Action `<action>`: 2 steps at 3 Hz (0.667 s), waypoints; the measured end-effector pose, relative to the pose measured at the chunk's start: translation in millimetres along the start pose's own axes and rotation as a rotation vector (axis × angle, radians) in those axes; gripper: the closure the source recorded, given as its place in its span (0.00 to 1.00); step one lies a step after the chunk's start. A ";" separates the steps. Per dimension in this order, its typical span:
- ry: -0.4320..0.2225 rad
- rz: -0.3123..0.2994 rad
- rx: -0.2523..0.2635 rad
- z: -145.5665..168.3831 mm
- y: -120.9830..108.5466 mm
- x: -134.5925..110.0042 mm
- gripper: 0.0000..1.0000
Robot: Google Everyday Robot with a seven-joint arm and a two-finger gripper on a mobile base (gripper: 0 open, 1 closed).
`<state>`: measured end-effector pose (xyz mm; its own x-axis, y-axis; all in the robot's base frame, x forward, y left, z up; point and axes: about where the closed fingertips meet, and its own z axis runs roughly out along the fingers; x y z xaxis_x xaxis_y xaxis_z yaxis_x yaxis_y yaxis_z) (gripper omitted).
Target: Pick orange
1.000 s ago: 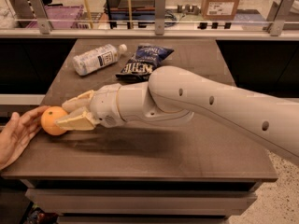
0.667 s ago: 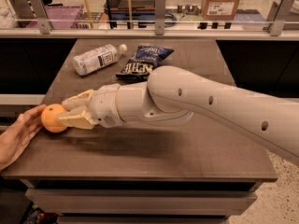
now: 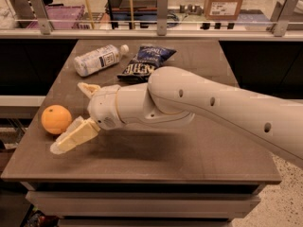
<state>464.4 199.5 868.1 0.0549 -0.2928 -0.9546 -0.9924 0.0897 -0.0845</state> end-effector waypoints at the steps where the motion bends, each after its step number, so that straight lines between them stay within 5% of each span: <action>1: 0.000 0.000 0.000 0.0 0.0 -0.1 0.00; 2: 0.021 -0.008 0.011 -7.3 -4.2 -9.6 0.00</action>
Offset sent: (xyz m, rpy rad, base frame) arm 0.0111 -0.0156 0.0260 -0.0510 -0.0160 -0.0340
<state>467.2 195.0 879.7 0.0607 -0.3133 -0.9477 -0.9906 0.0979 -0.0959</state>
